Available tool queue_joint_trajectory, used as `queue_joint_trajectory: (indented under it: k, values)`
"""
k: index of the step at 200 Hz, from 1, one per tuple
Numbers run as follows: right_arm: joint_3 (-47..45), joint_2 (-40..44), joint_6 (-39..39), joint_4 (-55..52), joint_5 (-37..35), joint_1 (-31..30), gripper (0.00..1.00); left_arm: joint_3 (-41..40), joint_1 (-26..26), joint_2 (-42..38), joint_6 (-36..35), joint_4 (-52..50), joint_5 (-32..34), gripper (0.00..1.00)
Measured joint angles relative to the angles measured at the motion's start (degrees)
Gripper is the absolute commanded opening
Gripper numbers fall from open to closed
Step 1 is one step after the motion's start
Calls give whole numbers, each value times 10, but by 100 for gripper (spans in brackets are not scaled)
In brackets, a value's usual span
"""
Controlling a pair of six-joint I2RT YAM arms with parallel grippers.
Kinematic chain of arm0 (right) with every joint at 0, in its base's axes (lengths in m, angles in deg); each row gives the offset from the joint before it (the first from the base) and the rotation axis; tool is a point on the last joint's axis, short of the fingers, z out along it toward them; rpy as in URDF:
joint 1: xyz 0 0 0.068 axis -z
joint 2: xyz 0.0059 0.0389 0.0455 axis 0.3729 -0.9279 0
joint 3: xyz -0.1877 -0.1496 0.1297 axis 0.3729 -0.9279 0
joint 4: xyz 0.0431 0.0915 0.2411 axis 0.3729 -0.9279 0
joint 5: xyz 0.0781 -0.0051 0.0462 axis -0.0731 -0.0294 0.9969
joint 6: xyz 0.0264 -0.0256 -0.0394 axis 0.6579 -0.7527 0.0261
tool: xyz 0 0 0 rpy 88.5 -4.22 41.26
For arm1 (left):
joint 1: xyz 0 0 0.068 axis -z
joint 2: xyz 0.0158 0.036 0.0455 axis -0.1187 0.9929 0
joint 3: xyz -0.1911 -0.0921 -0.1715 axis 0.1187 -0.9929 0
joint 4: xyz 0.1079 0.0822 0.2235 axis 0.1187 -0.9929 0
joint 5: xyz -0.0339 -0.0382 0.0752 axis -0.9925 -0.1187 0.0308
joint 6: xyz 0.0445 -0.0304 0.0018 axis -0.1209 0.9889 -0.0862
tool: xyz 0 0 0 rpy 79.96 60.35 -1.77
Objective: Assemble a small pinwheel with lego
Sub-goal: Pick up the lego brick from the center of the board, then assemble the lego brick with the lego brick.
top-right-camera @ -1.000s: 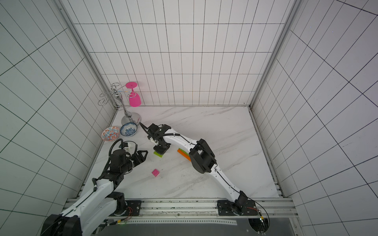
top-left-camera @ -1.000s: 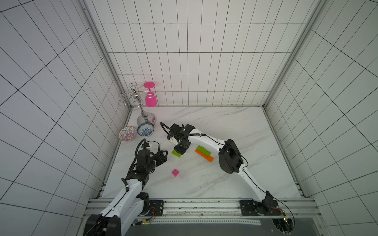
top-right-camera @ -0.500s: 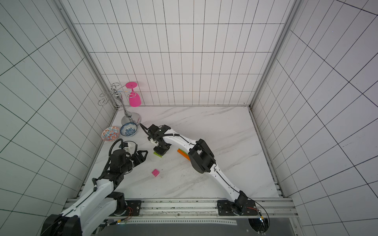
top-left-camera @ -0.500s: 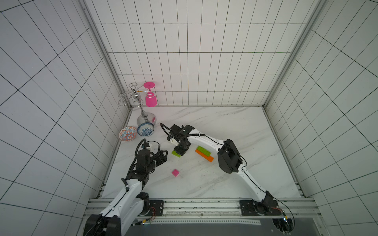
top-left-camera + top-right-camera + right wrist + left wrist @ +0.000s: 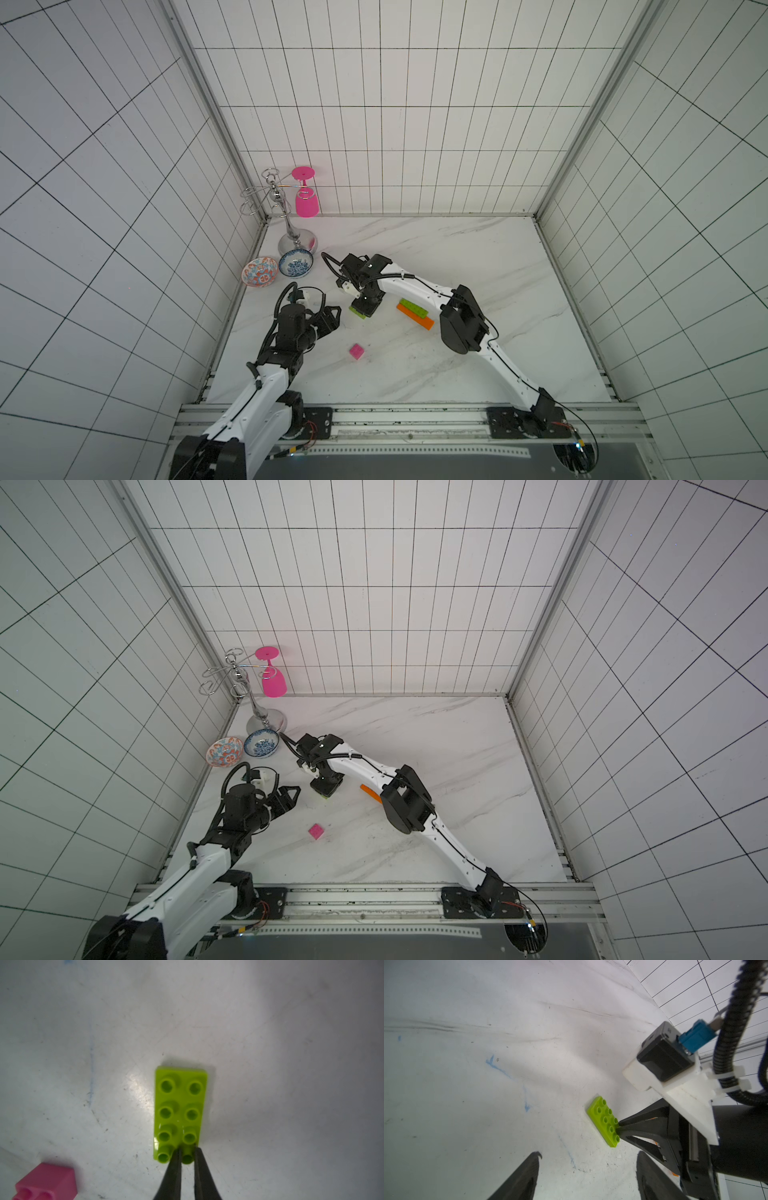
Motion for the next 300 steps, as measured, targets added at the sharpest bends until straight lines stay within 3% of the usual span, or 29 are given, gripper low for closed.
queue_joint_trajectory:
  k: [51,106,165,245,300]
  values:
    - [-7,4,1,5,-4,-1,9,0,0,3,-7,2,-18,75]
    - [-153,90,11,32,-7,0,9,0,6,37,-11,9,-48,75]
    - [-334,224,-7,69,-9,19,10,17,116,64,-10,44,-27,75]
    - [-347,262,-28,95,-20,57,10,45,210,111,-10,85,22,75]
    - [-347,254,-28,97,-26,65,10,47,219,144,-10,103,31,75]
